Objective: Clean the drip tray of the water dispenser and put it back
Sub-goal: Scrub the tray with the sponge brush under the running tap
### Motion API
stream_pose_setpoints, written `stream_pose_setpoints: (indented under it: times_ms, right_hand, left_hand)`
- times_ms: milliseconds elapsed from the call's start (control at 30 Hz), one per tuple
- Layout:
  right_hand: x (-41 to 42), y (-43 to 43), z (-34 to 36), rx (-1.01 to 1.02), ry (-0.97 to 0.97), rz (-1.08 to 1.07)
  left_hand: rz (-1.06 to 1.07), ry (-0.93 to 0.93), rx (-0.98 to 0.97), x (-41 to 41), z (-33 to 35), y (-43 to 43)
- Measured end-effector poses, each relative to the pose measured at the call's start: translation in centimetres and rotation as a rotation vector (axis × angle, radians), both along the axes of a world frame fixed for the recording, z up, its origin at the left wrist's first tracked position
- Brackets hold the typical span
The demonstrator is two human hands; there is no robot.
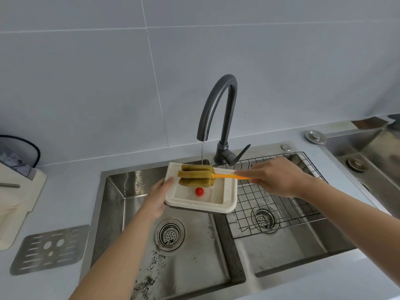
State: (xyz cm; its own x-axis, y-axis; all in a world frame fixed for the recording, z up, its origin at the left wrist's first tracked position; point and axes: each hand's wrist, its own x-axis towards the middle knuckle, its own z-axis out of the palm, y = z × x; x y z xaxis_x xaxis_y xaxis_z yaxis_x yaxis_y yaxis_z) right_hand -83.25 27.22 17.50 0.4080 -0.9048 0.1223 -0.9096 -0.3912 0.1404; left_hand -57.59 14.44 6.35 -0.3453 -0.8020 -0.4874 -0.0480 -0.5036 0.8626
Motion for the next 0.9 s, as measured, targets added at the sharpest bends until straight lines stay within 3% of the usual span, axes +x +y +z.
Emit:
stream_pose_setpoints:
  times_ms: [233, 333, 433, 900]
  right_hand:
    - [-1.1, -0.1, -0.2, 0.013, 0.046, -0.049]
    - [-1.1, -0.4, 0.8, 0.120, 0.066, -0.123]
    - [-1.0, -0.5, 1.1, 0.260, 0.070, -0.281]
    - [-0.6, 0.6, -0.6, 0.294, 0.107, -0.425]
  left_hand:
    - [-0.093, 0.078, -0.010, -2.4, 1.0, 0.9]
    - [-0.108, 0.081, -0.022, -2.8, 1.1, 0.9]
    - [-0.079, 0.059, -0.049, -2.9, 1.1, 0.8]
    - [0.130, 0.052, -0.117, -0.7, 0.4, -0.3]
